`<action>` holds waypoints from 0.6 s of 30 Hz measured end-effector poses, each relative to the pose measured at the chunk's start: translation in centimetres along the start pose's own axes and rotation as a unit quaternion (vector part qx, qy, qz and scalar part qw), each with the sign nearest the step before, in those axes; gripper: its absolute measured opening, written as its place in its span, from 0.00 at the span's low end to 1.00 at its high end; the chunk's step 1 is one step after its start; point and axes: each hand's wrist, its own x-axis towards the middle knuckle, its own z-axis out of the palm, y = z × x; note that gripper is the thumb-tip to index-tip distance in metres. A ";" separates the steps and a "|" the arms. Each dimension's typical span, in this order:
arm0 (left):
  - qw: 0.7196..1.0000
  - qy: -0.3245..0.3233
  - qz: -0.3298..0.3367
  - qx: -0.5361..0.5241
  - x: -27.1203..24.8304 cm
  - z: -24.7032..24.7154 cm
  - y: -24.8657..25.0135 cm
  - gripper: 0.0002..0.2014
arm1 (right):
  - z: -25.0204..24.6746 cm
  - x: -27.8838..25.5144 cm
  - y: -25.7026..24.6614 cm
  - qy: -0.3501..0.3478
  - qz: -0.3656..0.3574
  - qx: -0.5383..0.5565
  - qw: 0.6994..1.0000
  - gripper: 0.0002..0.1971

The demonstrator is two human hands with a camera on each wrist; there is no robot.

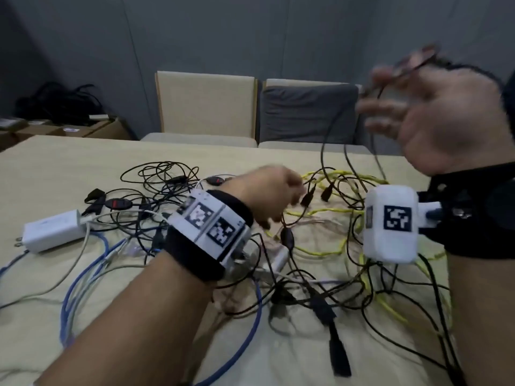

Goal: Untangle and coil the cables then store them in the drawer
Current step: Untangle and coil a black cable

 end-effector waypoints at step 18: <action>0.912 0.270 0.251 -0.182 -2.8 -4.9 2.1 0.08 | 3.2 -2.1 0.6 -0.243 -0.029 -0.227 0.943 0.38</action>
